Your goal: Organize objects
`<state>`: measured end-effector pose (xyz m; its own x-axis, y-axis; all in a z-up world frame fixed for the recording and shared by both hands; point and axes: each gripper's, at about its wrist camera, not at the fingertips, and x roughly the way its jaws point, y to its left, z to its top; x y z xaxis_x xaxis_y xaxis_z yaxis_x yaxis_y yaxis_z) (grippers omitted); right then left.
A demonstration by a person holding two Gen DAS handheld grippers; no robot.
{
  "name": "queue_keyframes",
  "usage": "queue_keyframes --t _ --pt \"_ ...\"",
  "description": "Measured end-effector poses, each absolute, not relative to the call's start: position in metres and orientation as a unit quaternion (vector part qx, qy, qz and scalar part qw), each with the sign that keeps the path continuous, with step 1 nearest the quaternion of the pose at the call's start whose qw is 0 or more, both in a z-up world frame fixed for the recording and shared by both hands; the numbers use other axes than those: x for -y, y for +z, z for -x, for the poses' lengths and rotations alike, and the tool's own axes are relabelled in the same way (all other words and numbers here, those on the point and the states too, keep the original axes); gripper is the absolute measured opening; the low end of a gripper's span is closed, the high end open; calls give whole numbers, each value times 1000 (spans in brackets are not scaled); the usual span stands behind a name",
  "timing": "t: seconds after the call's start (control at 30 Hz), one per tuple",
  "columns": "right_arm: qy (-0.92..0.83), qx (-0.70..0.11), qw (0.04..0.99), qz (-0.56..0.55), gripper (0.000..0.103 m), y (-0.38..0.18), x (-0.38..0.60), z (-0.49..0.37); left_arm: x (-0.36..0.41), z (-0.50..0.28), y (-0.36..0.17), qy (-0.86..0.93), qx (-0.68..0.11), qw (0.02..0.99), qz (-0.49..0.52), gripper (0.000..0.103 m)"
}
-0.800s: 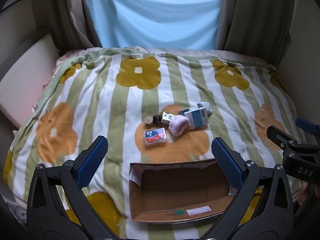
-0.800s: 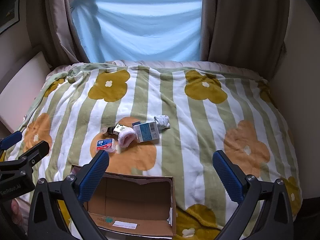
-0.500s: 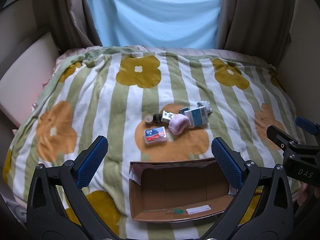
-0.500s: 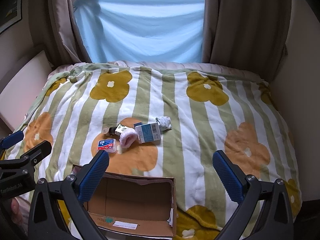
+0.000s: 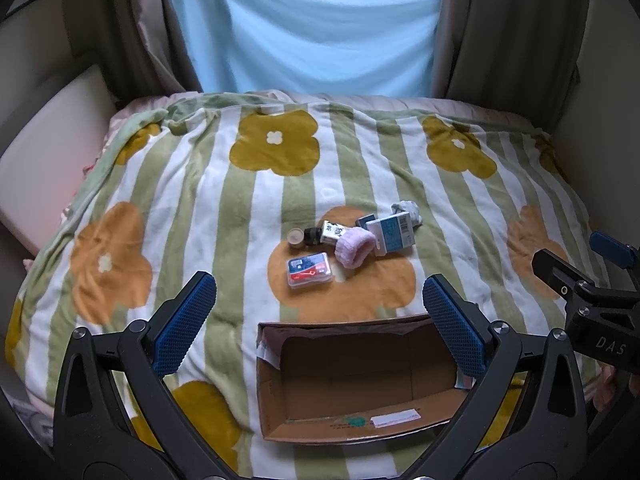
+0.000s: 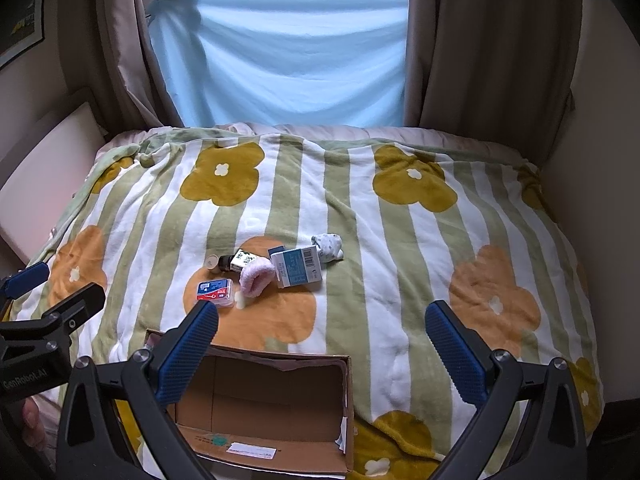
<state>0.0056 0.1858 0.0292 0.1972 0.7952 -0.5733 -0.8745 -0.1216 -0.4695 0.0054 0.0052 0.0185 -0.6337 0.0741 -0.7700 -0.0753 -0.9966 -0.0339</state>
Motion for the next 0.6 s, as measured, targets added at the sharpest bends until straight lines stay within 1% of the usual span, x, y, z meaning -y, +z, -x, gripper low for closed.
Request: queue_keyframes --t 0.5,0.53,0.6 --pt "619 -52 674 399 102 29 -185 -5 -6 -6 17 901 10 49 431 102" --pt "595 -55 697 396 102 29 -186 -5 -5 -4 17 901 10 50 431 102" --pt "592 -54 700 396 102 29 -186 -5 -5 -5 17 901 11 53 431 102"
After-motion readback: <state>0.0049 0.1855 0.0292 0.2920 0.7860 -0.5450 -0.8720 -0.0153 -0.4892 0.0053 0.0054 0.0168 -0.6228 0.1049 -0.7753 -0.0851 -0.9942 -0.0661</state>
